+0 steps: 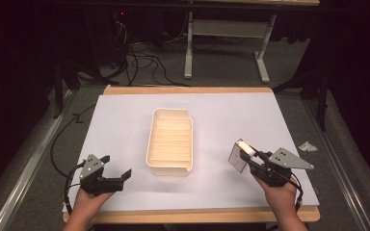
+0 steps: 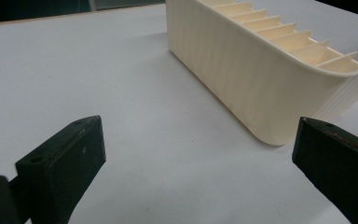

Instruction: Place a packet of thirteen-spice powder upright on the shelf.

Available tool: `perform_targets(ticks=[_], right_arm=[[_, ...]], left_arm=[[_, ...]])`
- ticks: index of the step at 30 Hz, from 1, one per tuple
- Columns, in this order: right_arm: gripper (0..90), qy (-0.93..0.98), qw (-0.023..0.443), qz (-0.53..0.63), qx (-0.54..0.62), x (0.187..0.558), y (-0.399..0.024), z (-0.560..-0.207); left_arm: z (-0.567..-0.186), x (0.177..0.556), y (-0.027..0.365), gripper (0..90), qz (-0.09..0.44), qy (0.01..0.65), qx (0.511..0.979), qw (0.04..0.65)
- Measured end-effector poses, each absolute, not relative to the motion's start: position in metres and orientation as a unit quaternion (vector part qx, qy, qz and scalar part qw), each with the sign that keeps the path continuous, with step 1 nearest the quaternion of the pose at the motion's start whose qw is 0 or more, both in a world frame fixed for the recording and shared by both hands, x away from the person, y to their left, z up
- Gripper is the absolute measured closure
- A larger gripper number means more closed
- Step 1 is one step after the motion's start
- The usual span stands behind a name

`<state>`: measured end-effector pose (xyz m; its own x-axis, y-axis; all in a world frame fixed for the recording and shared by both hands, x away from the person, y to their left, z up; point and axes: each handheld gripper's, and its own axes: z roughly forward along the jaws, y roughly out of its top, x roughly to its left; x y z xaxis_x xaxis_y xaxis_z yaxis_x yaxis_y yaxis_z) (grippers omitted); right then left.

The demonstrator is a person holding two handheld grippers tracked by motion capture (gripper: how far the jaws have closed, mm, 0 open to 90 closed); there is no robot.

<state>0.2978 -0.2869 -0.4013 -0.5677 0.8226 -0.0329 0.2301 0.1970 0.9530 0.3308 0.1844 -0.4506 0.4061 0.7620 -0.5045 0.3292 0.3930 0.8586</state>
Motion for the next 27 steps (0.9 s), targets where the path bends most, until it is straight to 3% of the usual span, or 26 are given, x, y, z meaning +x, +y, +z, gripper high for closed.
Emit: perform_targets(ticks=[27], right_arm=[[67.9, 0.742, 0.231, 0.535, 0.332, 0.343, -0.258, -0.387]], left_arm=[[-0.451, 0.329, 0.181, 3.4, 0.162, 0.506, 0.542, 0.651]])
